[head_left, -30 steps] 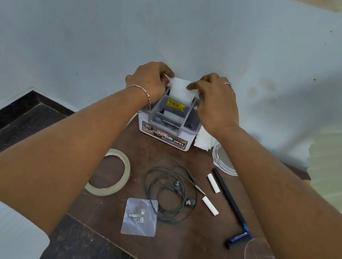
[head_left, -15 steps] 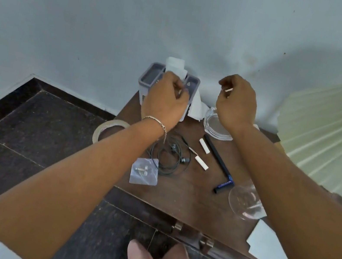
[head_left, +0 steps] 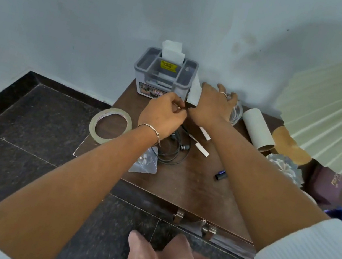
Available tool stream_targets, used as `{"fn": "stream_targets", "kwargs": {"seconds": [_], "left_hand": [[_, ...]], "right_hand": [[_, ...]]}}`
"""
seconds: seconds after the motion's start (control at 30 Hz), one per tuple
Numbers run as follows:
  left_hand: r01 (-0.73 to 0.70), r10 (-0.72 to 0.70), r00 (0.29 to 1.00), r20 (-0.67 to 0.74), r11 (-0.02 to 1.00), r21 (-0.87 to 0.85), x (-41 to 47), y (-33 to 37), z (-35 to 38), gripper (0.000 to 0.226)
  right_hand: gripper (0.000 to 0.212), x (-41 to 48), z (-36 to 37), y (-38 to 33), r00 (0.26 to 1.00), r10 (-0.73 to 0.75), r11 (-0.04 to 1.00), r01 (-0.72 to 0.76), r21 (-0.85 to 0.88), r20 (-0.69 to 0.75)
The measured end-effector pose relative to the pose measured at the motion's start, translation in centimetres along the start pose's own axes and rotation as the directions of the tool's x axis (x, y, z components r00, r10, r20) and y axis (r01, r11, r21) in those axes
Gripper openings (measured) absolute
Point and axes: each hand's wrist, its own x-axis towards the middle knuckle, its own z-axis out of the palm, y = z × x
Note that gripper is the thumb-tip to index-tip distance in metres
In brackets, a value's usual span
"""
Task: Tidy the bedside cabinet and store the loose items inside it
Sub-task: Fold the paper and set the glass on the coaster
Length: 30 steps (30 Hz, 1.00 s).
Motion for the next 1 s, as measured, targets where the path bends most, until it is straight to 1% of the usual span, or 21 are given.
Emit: {"fn": "stream_targets", "kwargs": {"seconds": [0.1, 0.17, 0.27, 0.4, 0.47, 0.53, 0.6, 0.67, 0.77, 0.83, 0.9, 1.0], "left_hand": [[-0.004, 0.009, 0.997, -0.074, 0.998, 0.063, 0.1, 0.0, -0.2, 0.004], [-0.021, 0.030, 0.995, -0.097, 0.996, 0.091, 0.1, 0.1, -0.3, 0.005], [-0.047, 0.055, 0.994, -0.093, 0.995, 0.089, 0.3, 0.0, -0.4, 0.007], [-0.063, 0.072, 0.992, -0.104, 0.995, 0.083, 0.3, -0.4, -0.5, 0.008], [-0.063, 0.072, 0.991, -0.110, 0.995, 0.081, 0.3, -0.6, -0.6, 0.005], [-0.065, 0.074, 0.991, -0.112, 0.994, 0.089, 0.4, -0.7, -0.8, 0.004], [-0.069, 0.079, 0.989, -0.122, 0.994, 0.087, 0.4, -0.7, -1.1, 0.005], [-0.067, 0.077, 0.987, -0.138, 0.995, 0.071, 0.5, -0.5, -1.4, 0.007], [-0.061, 0.065, 0.986, -0.152, 0.998, 0.030, 0.4, -0.1, -1.6, 0.009], [-0.061, 0.054, 0.985, -0.162, 0.997, -0.036, 0.2, 0.3, -1.7, 0.011], [-0.062, 0.042, 0.985, -0.170, 0.991, -0.117, -0.2, 0.9, -1.7, 0.010], [-0.027, -0.015, 0.991, -0.136, 0.953, -0.302, -0.9, 2.2, -2.0, 0.010]], "right_hand": [[0.065, 1.0, 0.3, 0.2, 0.998, 0.032, 0.999, -0.031, -0.034, 0.047], [0.058, 1.5, 0.6, 0.4, 0.998, 0.028, 0.999, -0.026, -0.045, 0.058], [0.039, 1.8, 1.0, 0.3, 1.000, -0.020, 0.995, 0.018, -0.099, -0.012], [0.023, 1.5, 1.2, -0.1, 0.988, -0.093, 0.982, 0.072, -0.175, -0.119], [0.021, 1.5, 1.2, -0.3, 0.977, -0.091, 0.980, 0.053, -0.193, -0.195], [0.020, 1.4, 0.9, -0.3, 0.969, -0.047, 0.987, 0.007, -0.162, -0.243], [0.019, 1.2, 0.4, -0.2, 0.962, 0.017, 0.995, -0.043, -0.092, -0.271], [0.018, 1.2, -0.3, 0.1, 0.950, 0.105, 0.994, -0.100, 0.032, -0.295], [0.016, 0.7, -1.4, 0.7, 0.937, 0.224, 0.960, -0.165, 0.227, -0.269], [0.022, 0.1, -2.4, 1.1, 0.927, 0.314, 0.892, -0.215, 0.398, -0.203], [0.028, -0.7, -3.3, 1.5, 0.902, 0.403, 0.779, -0.250, 0.575, -0.154], [0.024, -2.3, -4.0, 1.8, 0.855, 0.490, 0.638, -0.220, 0.738, -0.169]]}}
